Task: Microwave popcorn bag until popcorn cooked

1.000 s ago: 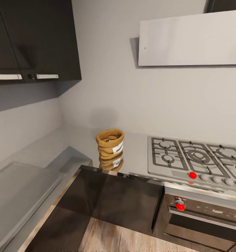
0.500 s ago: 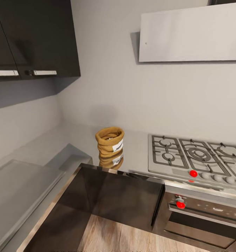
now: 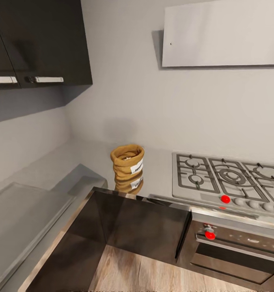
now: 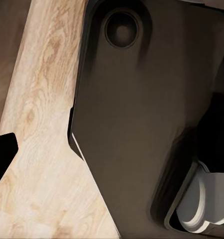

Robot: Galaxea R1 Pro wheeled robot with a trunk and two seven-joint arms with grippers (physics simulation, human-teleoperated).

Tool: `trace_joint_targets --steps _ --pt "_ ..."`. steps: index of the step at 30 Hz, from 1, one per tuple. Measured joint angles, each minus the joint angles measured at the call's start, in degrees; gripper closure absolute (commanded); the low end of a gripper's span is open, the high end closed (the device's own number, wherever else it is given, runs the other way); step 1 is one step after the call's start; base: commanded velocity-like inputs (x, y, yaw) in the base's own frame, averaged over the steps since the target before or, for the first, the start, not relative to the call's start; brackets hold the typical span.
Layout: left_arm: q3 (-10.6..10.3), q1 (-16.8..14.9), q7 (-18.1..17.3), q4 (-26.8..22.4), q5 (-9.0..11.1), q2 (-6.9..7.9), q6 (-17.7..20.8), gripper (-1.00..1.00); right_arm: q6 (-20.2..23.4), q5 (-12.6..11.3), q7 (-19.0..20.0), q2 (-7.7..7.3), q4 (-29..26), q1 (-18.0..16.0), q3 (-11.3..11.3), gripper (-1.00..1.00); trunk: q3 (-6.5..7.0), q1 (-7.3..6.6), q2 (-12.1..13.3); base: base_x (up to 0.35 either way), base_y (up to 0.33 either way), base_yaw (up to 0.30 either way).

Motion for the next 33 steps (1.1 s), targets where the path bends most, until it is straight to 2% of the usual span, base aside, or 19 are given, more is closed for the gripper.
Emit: trace_joint_targets --steps 33 --pt "0.0 0.0 0.1 0.0 0.1 -0.02 0.0 -1.00 -0.1 0.1 -0.1 0.00 0.0 0.0 0.0 -1.00 -3.07 0.00 0.0 0.000 0.000 0.000"
